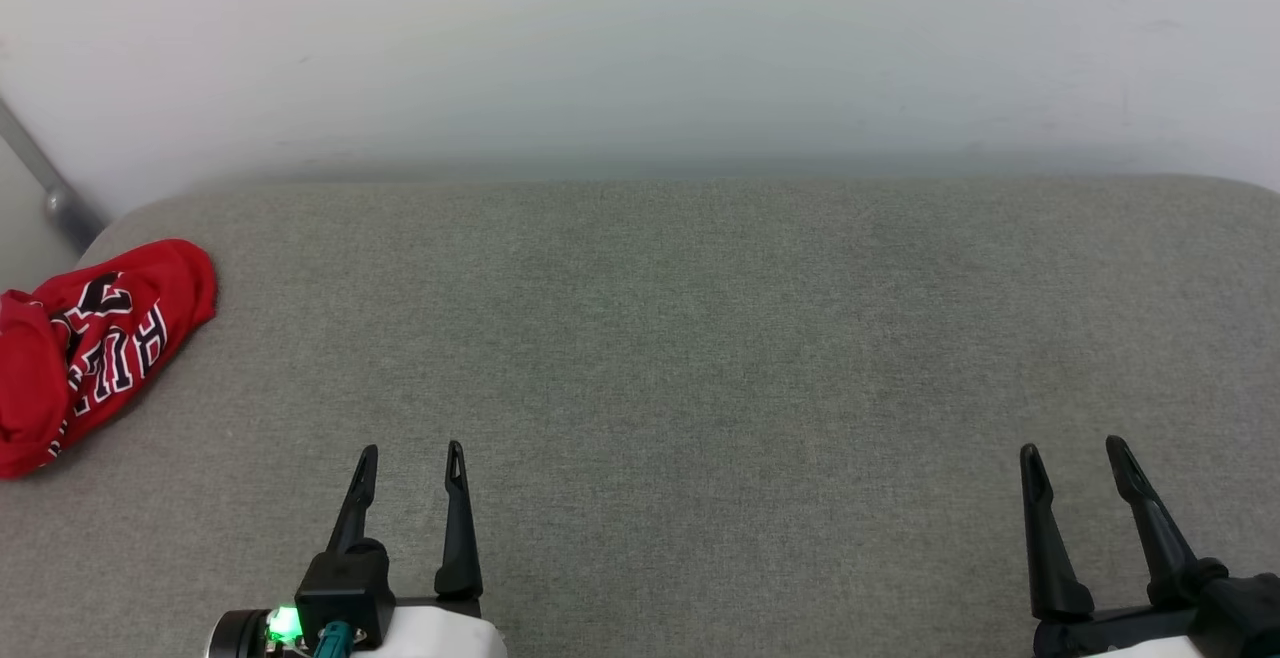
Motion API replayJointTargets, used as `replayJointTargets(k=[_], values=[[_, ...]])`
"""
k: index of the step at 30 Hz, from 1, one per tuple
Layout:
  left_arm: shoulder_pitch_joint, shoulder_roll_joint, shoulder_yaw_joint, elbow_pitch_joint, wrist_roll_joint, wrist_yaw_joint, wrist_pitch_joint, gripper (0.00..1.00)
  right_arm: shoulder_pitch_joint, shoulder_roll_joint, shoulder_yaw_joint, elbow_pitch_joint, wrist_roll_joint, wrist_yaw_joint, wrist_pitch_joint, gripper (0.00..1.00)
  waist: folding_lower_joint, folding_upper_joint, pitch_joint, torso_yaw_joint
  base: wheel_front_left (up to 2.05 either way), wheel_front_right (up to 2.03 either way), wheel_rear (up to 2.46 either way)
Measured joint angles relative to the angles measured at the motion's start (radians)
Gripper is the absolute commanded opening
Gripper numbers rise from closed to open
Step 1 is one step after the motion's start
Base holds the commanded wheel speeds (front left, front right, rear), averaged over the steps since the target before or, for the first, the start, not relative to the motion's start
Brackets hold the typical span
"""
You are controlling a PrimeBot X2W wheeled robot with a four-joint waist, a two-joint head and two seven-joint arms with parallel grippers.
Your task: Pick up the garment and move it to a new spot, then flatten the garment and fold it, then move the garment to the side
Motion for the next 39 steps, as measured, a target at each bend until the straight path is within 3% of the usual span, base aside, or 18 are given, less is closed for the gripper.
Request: replayJointTargets(k=[7,14,39], values=[[0.006,-0.01,0.007,0.001,0.047,-0.006,-0.01,1.0,0.007,0.0,0.004,-0.005,-0.012,0.0,-0.015,1.0,0.0,0.0,0.0,0.003,0.0,0.0,0.0],[0.013,-0.015,0.019,0.006,0.047,-0.015,-0.012,1.0,0.014,0.0,0.005,0.009,0.043,0.0,-0.016,1.0,-0.0001,0.0,0.0,0.004,0.0,0.0,0.0],[0.015,-0.018,0.025,0.024,0.038,-0.025,-0.013,1.0,0.018,0.0,0.01,0.022,0.054,0.0,-0.016,1.0,0.0,0.0,0.001,0.024,0.0,0.0,0.0]])
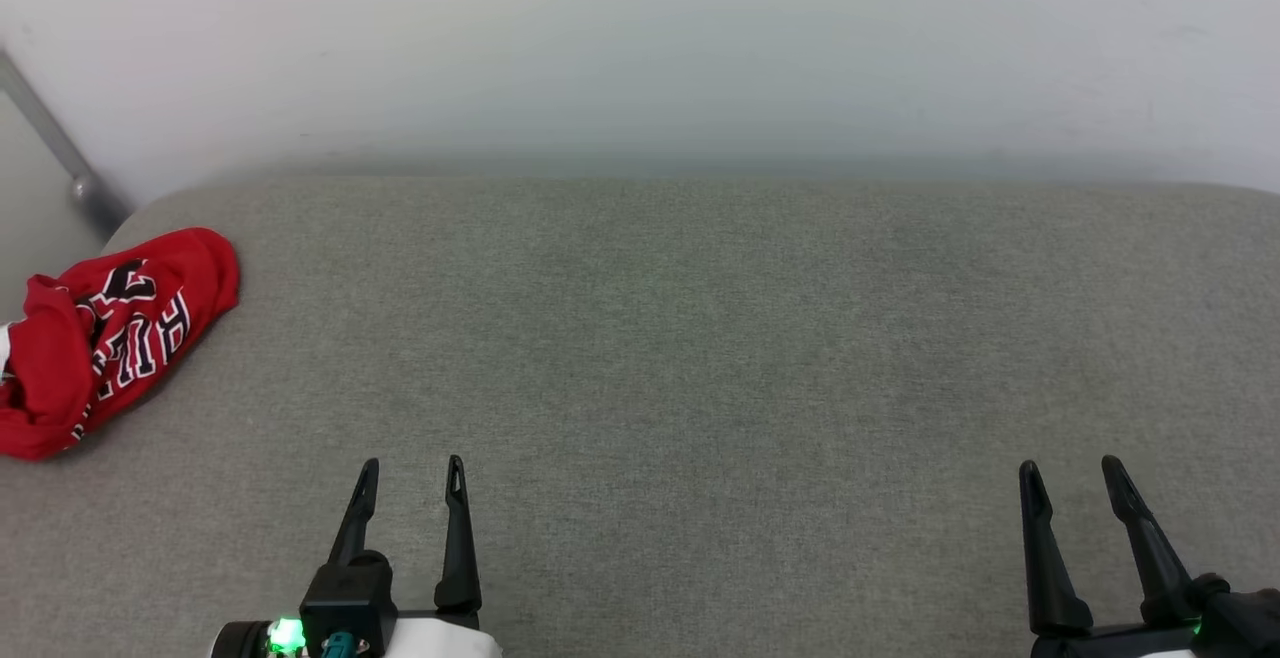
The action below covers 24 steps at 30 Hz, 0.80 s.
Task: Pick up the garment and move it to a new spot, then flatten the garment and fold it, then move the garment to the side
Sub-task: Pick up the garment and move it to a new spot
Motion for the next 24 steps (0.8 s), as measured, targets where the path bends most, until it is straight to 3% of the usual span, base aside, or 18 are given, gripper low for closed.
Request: replayJointTargets(k=[10,24], values=[[-0.002,0.0,0.001,0.006,-0.002,0.011,0.0,1.0,0.007,0.0,-0.002,-0.006,-0.006,0.0,0.0,1.0,0.0,0.0,-0.001,0.088,0.0,0.0,0.0],[-0.005,0.0,0.026,0.001,-0.021,0.026,0.0,1.0,0.019,0.0,0.006,-0.018,-0.024,0.0,0.0,1.0,0.0,0.0,0.006,0.301,0.0,0.0,0.0]])
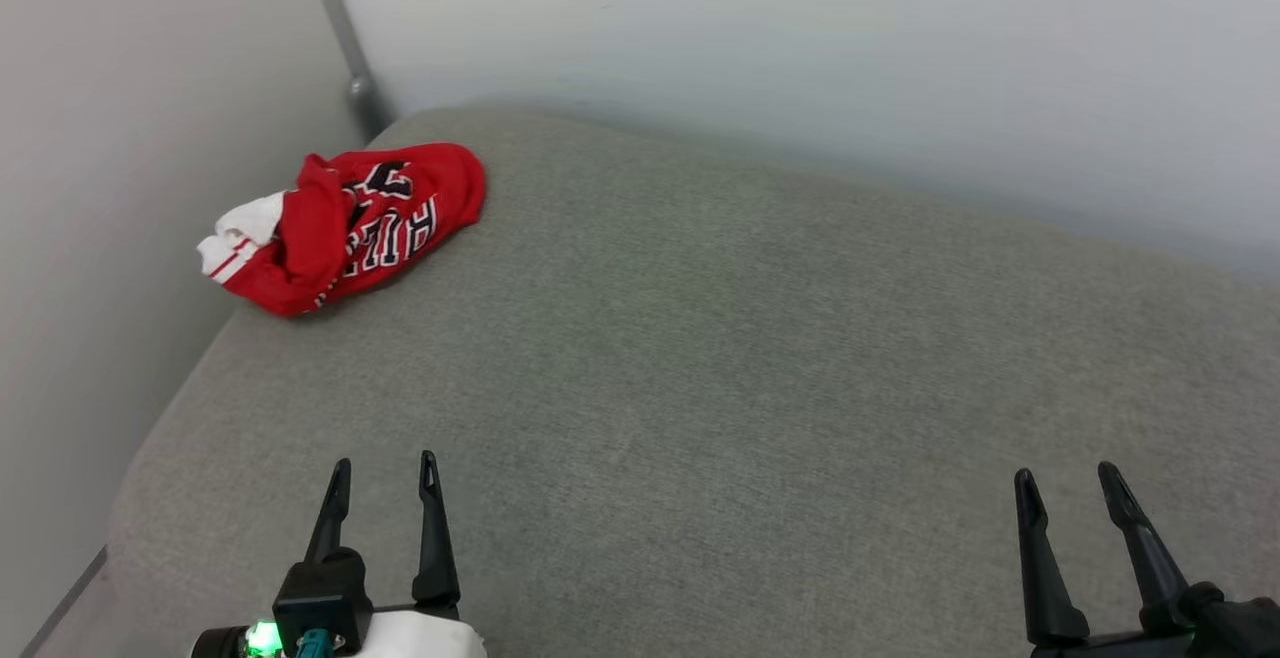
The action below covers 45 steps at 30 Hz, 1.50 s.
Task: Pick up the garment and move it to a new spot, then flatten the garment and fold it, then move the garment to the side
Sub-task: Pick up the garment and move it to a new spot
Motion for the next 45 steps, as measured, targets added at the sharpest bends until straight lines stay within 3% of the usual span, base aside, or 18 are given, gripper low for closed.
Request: replayJointTargets(k=[13,22,26,32,39,45], values=[[0.012,0.0,0.024,-0.006,-0.019,0.025,0.0,1.0,0.0,0.0,0.01,0.0,-0.017,0.0,0.0,1.0,0.0,0.0,0.019,0.166,0.0,0.0,0.0],[0.005,0.0,0.044,0.014,-0.023,0.034,0.0,1.0,-0.005,0.0,0.017,-0.002,-0.043,0.0,0.0,1.0,0.0,0.0,0.042,0.159,0.0,0.0,0.0],[-0.074,0.01,0.088,0.046,-0.017,-0.005,0.0,1.0,-0.021,0.0,0.015,-0.008,-0.058,0.0,0.0,1.0,0.0,0.0,0.066,0.14,0.0,0.0,0.0],[-0.275,0.082,0.192,0.098,-0.025,-0.055,0.0,1.0,-0.065,0.0,-0.004,-0.022,-0.096,0.0,0.0,1.0,0.0,0.0,0.126,0.099,0.0,0.0,0.0],[-0.573,0.228,0.287,0.248,-0.048,-0.118,0.0,1.0,-0.118,0.0,-0.03,-0.047,-0.139,0.0,0.0,1.0,0.0002,0.0,0.223,0.042,0.0,0.0,0.0],[-0.809,0.321,0.329,0.379,-0.085,-0.153,0.011,1.0,-0.172,0.0,-0.07,-0.083,-0.17,0.0,0.0,1.0,0.0002,0.0,0.323,-0.005,0.0,0.0,0.0]])
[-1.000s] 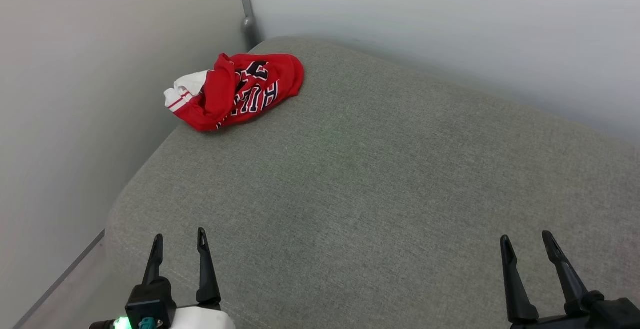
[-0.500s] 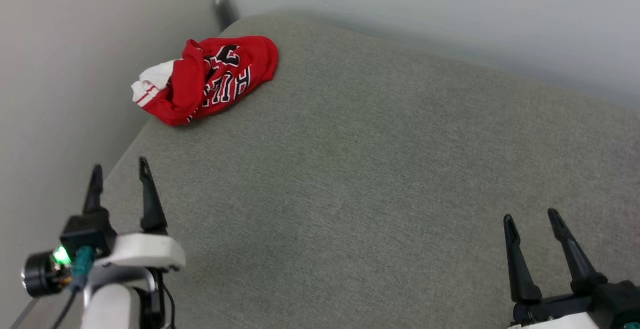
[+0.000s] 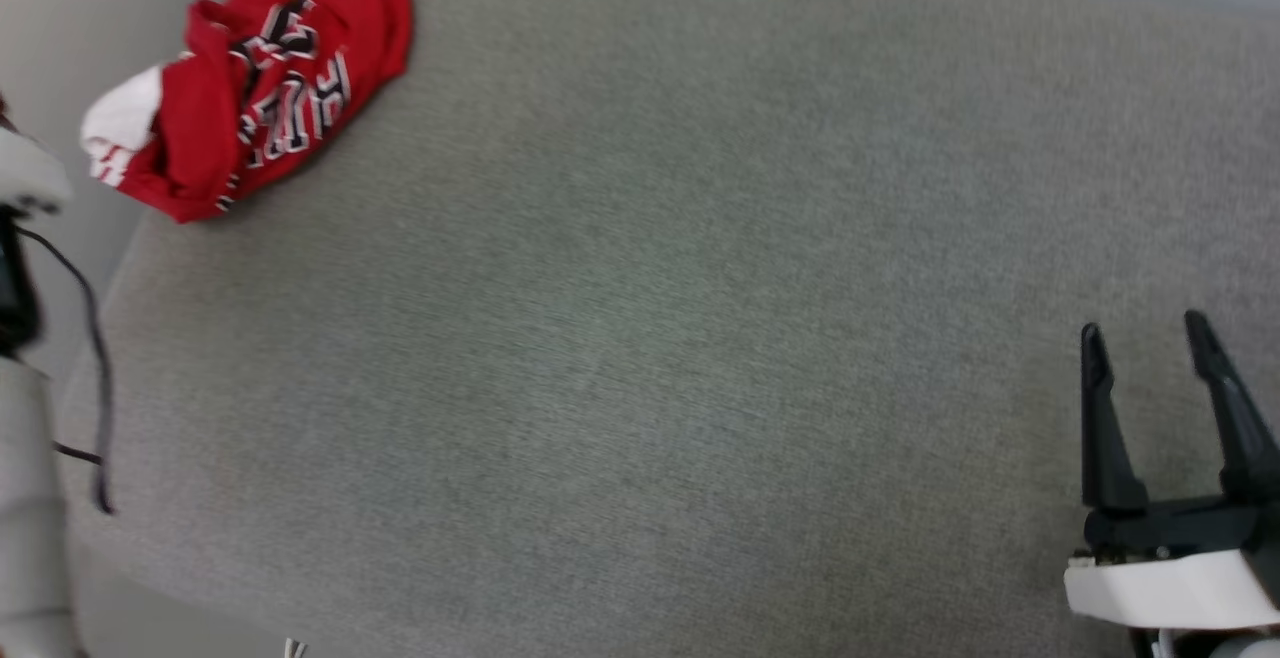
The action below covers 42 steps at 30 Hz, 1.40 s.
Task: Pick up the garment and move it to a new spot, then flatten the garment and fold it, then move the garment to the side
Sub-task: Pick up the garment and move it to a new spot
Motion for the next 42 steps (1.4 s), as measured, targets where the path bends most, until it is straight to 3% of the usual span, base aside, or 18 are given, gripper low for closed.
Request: replayJointTargets(k=[7,14,19,26,31,35,36,37,38,42], values=[[-0.216,0.128,-0.011,0.177,-0.033,-0.08,0.189,1.0,-0.063,0.0,-0.025,-0.061,-0.024,0.0,0.0,1.0,0.0,0.0,0.124,-0.046,0.0,0.0,0.0],[-0.346,0.223,-0.079,0.284,-0.11,-0.139,0.496,1.0,-0.11,0.0,-0.027,-0.126,-0.037,0.0,0.0,1.0,0.0,0.0,0.24,-0.083,0.0,0.0,0.0],[-0.374,0.24,-0.194,0.293,-0.217,-0.145,0.687,1.0,-0.13,0.0,-0.026,-0.167,-0.051,0.0,0.0,1.0,0.0001,0.0,0.316,-0.101,0.0,0.0,0.0],[-0.338,0.323,-0.325,0.282,-0.43,-0.145,0.969,1.0,-0.156,0.0,-0.023,-0.221,-0.061,0.0,0.0,1.0,0.0,0.0,0.396,-0.121,0.0,0.0,0.0],[-0.33,0.37,-0.346,0.269,-0.535,-0.145,1.064,1.0,-0.169,0.0,-0.024,-0.253,-0.068,0.0,-0.001,1.0,-0.0001,0.0,0.435,-0.134,0.0,0.0,0.0],[-0.328,0.391,-0.367,0.269,-0.548,-0.145,1.076,1.0,-0.172,0.0,-0.022,-0.264,-0.071,0.0,-0.002,1.0,-0.0002,0.0,0.453,-0.142,0.0,0.0,0.0],[-0.328,0.394,-0.37,0.27,-0.554,-0.145,1.076,0.92,-0.173,0.0,-0.022,-0.264,-0.071,0.0,-0.002,1.0,-0.0001,0.0,0.454,-0.144,0.0,0.0,0.0],[-0.328,0.397,-0.374,0.271,-0.558,-0.145,1.076,0.15,-0.173,0.0,-0.021,-0.263,-0.071,0.0,-0.002,1.0,-0.0002,0.0,0.453,-0.146,0.0,0.0,0.0],[-0.328,0.399,-0.379,0.272,-0.561,-0.145,1.076,0.0,-0.173,0.0,-0.021,-0.262,-0.071,0.0,-0.002,1.0,-0.0002,0.0,0.452,-0.147,0.0,0.0,0.0],[-0.323,0.402,-0.409,0.27,-0.566,-0.145,1.057,0.0,-0.173,0.0,-0.027,-0.25,-0.07,0.0,-0.002,1.0,-0.0001,0.0,0.439,-0.147,0.0,0.0,0.0]])
